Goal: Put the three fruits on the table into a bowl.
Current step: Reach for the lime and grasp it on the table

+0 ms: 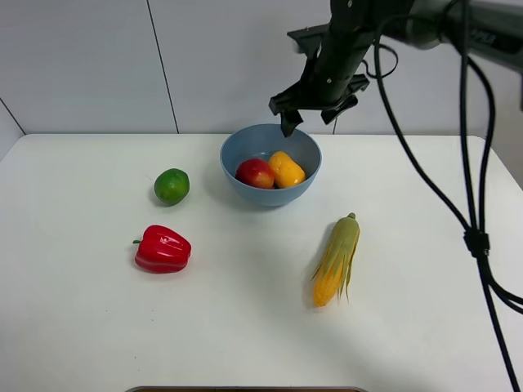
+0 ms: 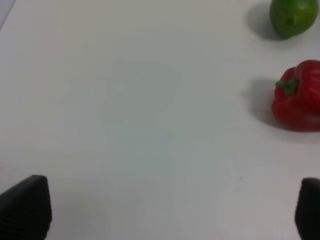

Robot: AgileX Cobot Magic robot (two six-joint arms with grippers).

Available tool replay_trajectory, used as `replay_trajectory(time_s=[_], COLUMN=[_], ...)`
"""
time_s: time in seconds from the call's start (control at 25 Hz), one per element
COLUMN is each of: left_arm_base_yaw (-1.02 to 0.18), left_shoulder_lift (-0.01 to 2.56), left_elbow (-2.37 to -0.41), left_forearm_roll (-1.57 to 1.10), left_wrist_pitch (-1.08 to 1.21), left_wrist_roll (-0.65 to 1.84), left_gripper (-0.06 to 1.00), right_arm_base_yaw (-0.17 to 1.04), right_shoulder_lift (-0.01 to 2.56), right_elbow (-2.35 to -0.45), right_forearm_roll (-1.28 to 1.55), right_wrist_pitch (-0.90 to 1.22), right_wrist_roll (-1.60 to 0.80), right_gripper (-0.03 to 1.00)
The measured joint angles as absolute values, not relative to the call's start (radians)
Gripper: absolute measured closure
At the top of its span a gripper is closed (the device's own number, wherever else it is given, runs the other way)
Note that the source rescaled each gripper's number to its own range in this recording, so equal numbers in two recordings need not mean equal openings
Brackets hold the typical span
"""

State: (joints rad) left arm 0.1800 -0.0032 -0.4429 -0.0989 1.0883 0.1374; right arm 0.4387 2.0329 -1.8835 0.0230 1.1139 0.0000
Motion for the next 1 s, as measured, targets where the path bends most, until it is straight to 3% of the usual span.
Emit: replay_trajectory(time_s=[0.16, 0.68, 1.0], left_arm_base_yaw=[0.18, 0.18, 0.18], left_shoulder_lift=[-0.003, -0.003, -0.003], left_elbow=[-0.443, -0.443, -0.443], left_forearm_roll=[-0.099, -0.099, -0.099], left_wrist_pitch=[1.088, 1.088, 1.088], left_wrist_roll=[0.137, 0.136, 0.136], left_gripper=[-0.06, -0.06, -0.06], right_arm_base_yaw=[0.439, 0.43, 0.424], right_shoulder_lift=[1.912, 1.56, 1.248], right_elbow=[-1.883, -1.874, -1.524], right_forearm_roll=[0.0, -0.101, -0.187], right_wrist_pitch=[1.205, 1.214, 1.217], right_wrist_roll=[0.0, 0.027, 0.051], right_gripper=[0.48, 0.48, 0.48])
